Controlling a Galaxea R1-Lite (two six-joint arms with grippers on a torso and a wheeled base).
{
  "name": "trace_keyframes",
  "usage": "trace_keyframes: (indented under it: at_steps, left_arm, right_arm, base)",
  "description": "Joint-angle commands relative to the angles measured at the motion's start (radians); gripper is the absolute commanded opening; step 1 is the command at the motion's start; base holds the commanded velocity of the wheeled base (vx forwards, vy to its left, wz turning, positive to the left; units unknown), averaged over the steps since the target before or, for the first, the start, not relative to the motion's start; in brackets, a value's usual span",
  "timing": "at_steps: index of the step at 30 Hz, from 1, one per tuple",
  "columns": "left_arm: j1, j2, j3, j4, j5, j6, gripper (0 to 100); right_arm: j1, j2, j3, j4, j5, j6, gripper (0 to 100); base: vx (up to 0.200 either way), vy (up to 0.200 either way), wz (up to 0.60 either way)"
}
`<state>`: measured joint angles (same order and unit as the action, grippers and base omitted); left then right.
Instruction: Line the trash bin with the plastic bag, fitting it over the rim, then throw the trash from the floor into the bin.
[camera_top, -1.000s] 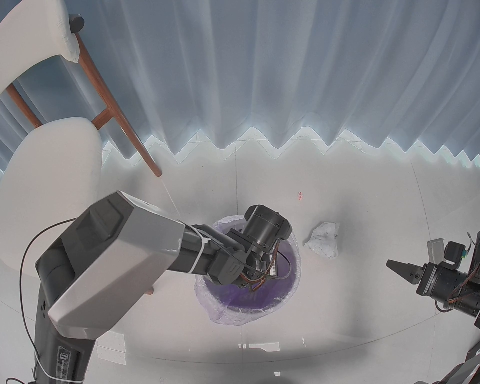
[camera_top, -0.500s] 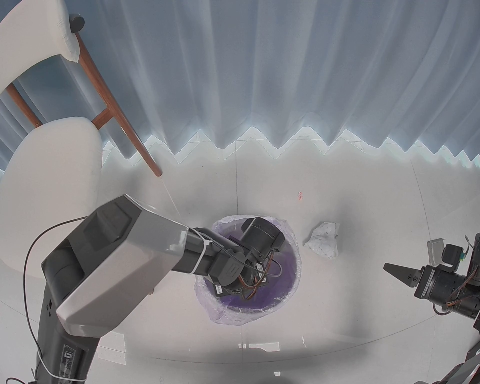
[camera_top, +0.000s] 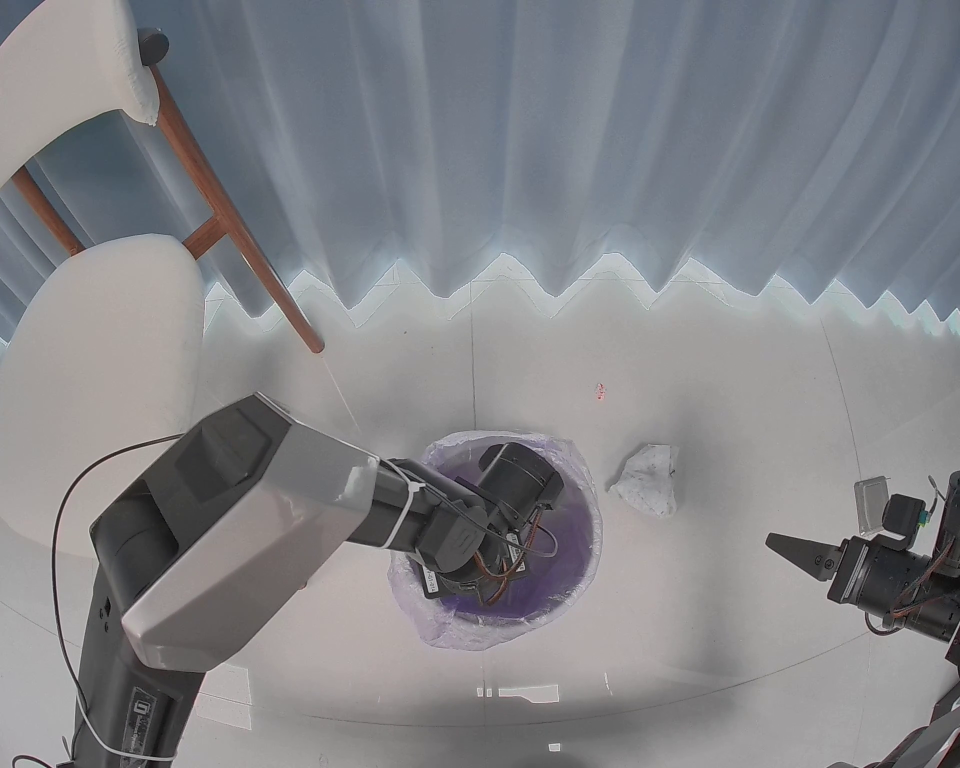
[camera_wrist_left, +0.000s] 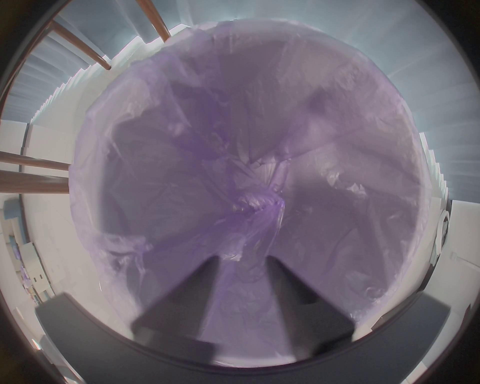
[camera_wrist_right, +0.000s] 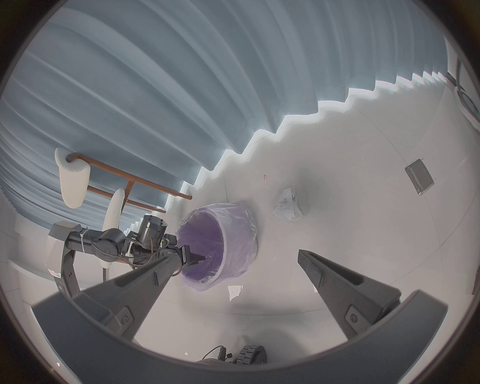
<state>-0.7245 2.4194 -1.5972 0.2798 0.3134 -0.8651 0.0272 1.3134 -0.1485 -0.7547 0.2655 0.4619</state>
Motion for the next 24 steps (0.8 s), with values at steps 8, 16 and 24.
trace_keyframes:
  at_steps: [8,16,24]
  left_arm:
    - [0.023,0.001,-0.015,0.007,0.024,-0.003,100]
    - [0.02,-0.009,-0.013,0.009,0.024,-0.008,100]
    - [-0.009,-0.066,-0.012,0.01,0.018,-0.011,100]
  right_arm:
    - [0.007,0.003,0.006,0.0,0.001,-0.002,100]
    - [0.007,0.0,0.014,-0.003,0.001,-0.002,100]
    - [0.008,-0.008,0.027,-0.005,0.0,-0.003,100]
  base:
    - [0.0,0.0,0.0]
    - [0.0,0.0,0.0]
    - [0.0,0.0,0.0]
